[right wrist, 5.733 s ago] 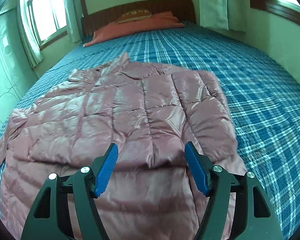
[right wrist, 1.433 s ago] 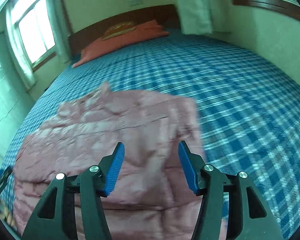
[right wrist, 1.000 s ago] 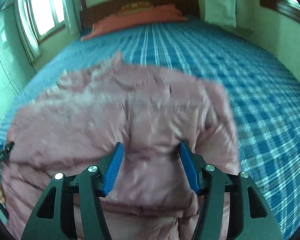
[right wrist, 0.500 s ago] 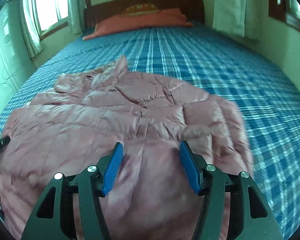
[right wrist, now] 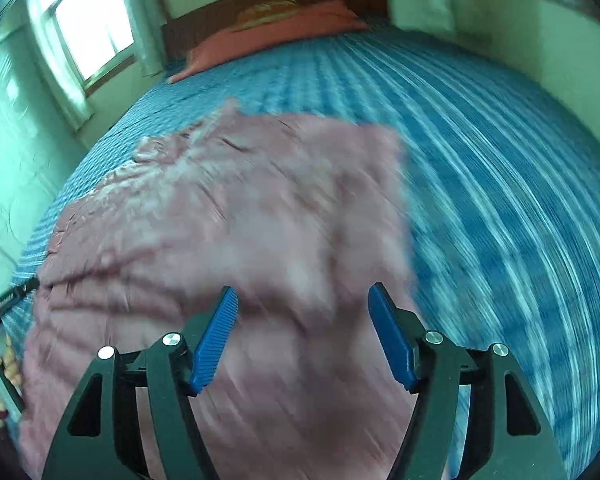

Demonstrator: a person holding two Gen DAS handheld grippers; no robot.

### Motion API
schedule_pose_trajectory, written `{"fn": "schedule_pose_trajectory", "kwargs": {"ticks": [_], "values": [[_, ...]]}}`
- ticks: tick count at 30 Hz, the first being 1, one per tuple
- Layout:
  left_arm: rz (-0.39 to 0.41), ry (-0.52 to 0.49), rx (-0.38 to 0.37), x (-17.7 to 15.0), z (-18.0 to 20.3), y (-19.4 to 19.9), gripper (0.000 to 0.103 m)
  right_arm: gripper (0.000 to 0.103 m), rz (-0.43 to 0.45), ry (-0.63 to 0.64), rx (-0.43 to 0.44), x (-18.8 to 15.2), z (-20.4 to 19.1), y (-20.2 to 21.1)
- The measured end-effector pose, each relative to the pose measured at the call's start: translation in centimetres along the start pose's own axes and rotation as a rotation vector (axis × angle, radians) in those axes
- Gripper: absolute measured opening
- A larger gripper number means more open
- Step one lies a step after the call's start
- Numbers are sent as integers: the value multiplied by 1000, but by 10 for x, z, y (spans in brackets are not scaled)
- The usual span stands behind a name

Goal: Fold large clothes

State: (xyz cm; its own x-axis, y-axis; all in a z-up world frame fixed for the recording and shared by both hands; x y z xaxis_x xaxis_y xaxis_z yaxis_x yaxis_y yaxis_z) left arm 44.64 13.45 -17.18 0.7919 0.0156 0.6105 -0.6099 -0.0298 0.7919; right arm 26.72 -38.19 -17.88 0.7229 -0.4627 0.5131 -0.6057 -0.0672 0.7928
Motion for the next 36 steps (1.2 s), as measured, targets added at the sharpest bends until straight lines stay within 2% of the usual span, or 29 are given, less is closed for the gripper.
{"fn": "schedule_pose_trajectory", "kwargs": {"ticks": [4, 6, 9, 12, 17, 24, 29, 31, 36], "values": [[-42, 88, -13, -55, -33, 30, 79, 67, -10, -98, -70, -48, 71, 41], [-52, 142, 8, -83, -52, 47, 79, 67, -18, -166, -60, -71, 100, 59], [-78, 266, 7, -125, -79, 67, 79, 67, 0, -240, -18, -100, 125, 88], [-74, 381, -33, -158, -93, 91, 79, 67, 2, -282, -8, -124, 135, 111], [-56, 464, -89, -194, -96, 129, 79, 67, -14, -367, 116, -164, 135, 135], [-60, 603, -247, -241, -75, 166, 79, 67, -46, -473, 288, -215, 120, 154], [-33, 651, -380, -259, -47, 181, 79, 67, -46, -488, 378, -227, 101, 156], [-40, 640, -399, -262, -38, 178, 79, 67, -59, -501, 414, -231, 92, 152], [-24, 666, -417, -259, -32, 167, 79, 69, -28, -479, 427, -229, 76, 151]]}}
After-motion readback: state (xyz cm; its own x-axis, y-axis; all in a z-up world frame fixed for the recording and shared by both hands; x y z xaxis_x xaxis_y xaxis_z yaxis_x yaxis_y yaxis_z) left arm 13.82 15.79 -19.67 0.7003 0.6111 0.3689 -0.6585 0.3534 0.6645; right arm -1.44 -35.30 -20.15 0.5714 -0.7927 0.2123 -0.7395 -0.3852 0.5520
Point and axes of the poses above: each gripper's, at about its wrist camera, not at the fingertips, and y roughly against the way its jaws point, z to its right, x to its top, the point moved 7 cm from there along -y, roughly the way its jaws point, and after that the axes turned 9 degrees about -y, right-handed, at the moved point
